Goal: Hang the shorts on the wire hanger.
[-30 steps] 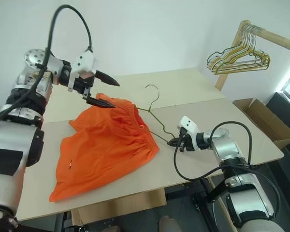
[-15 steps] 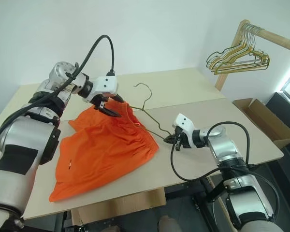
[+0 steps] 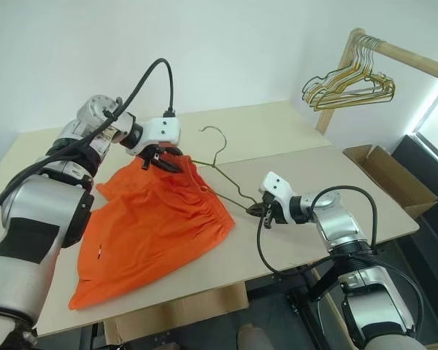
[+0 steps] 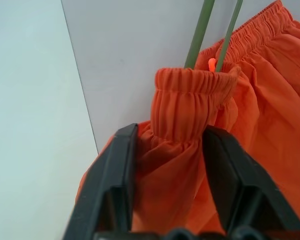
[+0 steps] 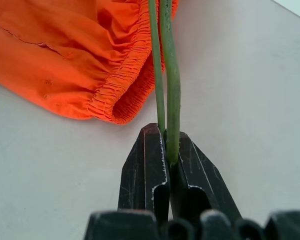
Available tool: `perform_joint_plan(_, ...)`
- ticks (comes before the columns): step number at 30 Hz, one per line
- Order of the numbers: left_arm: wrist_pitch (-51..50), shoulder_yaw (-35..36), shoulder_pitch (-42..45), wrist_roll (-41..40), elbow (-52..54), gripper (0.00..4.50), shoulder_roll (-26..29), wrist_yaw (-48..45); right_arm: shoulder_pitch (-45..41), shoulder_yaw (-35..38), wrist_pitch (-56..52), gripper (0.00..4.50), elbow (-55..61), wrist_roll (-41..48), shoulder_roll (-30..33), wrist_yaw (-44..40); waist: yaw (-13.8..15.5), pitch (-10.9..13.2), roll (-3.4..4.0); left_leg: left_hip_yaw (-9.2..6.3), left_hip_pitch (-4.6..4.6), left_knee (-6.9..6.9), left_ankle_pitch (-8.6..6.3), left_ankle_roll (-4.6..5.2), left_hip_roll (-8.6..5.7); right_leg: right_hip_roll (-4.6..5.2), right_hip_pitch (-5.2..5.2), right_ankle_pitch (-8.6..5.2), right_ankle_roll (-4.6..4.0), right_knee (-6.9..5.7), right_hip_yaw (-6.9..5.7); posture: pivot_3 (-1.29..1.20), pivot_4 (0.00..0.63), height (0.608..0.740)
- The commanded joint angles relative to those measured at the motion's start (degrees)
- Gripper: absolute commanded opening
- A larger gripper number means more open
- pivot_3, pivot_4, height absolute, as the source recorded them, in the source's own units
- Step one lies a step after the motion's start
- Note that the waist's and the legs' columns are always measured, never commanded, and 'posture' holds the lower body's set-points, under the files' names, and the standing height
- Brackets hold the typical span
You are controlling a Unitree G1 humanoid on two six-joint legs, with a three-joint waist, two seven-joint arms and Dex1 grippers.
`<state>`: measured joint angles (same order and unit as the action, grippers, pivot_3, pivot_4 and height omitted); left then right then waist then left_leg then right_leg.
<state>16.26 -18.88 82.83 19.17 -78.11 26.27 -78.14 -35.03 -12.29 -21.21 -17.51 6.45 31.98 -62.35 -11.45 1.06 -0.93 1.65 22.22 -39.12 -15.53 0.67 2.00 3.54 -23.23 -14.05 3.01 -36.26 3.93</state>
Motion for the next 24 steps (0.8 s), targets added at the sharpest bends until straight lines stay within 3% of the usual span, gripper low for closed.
perform_joint_plan(1,-0.4,1.4,1.4,0.3,0.2,0.84,0.0,1.2,-0.9,1.1,2.3,0.0,1.9,-0.1,0.2,0.5,-0.2,0.0,0.0,0.0,0.0,0.0,0.0,0.0,0.0,0.0,0.0,0.0,0.0,0.0,0.0,-0.17,0.0,0.74)
perform_joint_plan(4,-0.2,1.7,1.2,0.6,0.2,0.02,0.1,1.1,-0.9,1.4,3.0,0.0,1.5,-0.3,0.1,1.1,-0.3,0.0,0.0,-0.01,0.0,0.0,0.0,0.0,-0.01,0.01,0.0,0.0,0.0,-0.01,0.0,-0.17,0.0,0.74)
perform_joint_plan(11,0.4,2.0,0.7,0.8,0.3,0.0,0.3,0.3,-0.8,2.5,6.6,0.0,1.1,-0.3,-0.6,2.5,-0.5,0.0,0.0,-0.02,-0.02,0.0,0.0,0.0,0.0,0.01,0.0,0.0,0.0,-0.02,0.0,-0.17,0.0,0.74)
perform_joint_plan(19,2.1,5.0,3.4,-1.3,0.8,0.0,0.8,-1.0,1.7,4.2,20.8,0.0,-0.2,-3.5,-3.2,10.7,-0.5,0.0,0.0,-0.03,-0.02,0.0,0.0,0.0,-0.01,0.02,0.0,0.0,0.01,-0.02,0.0,-0.17,0.0,0.74)
perform_joint_plan(24,3.8,6.0,5.6,-1.1,1.1,0.0,2.2,-3.4,2.4,6.1,15.8,1.43,3.1,0.5,-3.3,8.1,-0.5,0.0,0.0,-0.03,-0.02,0.0,0.0,0.0,-0.01,0.02,0.02,0.0,0.01,-0.04,0.0,-0.17,0.0,0.74)
